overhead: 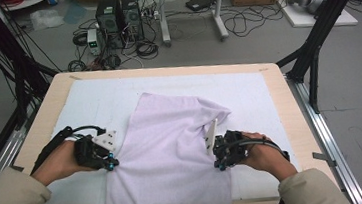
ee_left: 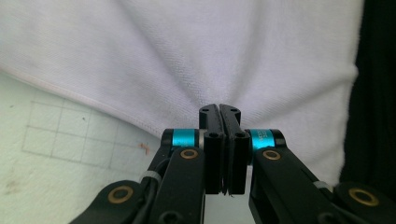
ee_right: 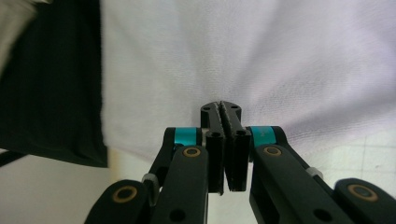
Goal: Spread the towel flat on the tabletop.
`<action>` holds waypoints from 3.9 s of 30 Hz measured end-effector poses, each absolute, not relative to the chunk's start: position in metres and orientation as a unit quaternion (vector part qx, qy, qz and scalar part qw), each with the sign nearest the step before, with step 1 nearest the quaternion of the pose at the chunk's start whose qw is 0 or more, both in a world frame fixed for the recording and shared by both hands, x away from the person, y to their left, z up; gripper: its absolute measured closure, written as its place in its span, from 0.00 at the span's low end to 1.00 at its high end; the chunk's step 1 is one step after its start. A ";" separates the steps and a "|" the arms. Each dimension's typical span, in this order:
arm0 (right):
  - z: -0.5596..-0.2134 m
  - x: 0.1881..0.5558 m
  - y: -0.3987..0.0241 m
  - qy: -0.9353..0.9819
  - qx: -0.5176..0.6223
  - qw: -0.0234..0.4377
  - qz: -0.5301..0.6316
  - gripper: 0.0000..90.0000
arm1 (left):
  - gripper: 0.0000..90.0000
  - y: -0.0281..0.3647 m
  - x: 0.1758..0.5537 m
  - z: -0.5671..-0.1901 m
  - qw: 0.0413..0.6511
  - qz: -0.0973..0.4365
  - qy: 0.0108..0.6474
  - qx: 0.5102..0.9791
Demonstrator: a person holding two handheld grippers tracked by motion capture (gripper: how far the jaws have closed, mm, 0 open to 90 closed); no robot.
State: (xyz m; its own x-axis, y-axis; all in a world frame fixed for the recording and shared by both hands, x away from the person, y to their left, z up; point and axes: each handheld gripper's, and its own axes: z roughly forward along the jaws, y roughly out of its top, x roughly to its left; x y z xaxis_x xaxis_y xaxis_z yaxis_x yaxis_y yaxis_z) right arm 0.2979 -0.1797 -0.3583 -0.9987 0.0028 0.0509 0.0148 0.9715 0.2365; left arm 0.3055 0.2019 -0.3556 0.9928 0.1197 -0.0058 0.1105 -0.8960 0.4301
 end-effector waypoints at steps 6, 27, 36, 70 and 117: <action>-0.352 0.273 -0.197 -0.981 0.028 0.103 -0.163 0.99 | 0.98 0.212 0.275 -0.346 0.253 -0.040 0.000 0.967; -0.392 0.311 -0.162 -0.998 -0.023 -0.008 -0.063 0.81 | 0.76 0.170 0.331 -0.397 0.171 0.013 0.068 0.983; -0.405 0.319 -0.150 -1.000 -0.009 0.011 -0.012 0.98 | 0.97 0.168 0.349 -0.408 0.153 -0.019 0.102 0.983; -0.373 0.324 -0.185 -0.993 -0.049 -0.044 -0.095 0.77 | 0.70 0.208 0.329 -0.383 0.218 0.035 0.109 0.969; -0.387 0.351 -0.208 -0.985 -0.094 -0.041 -0.136 0.67 | 0.54 0.218 0.367 -0.398 0.264 0.088 0.194 0.941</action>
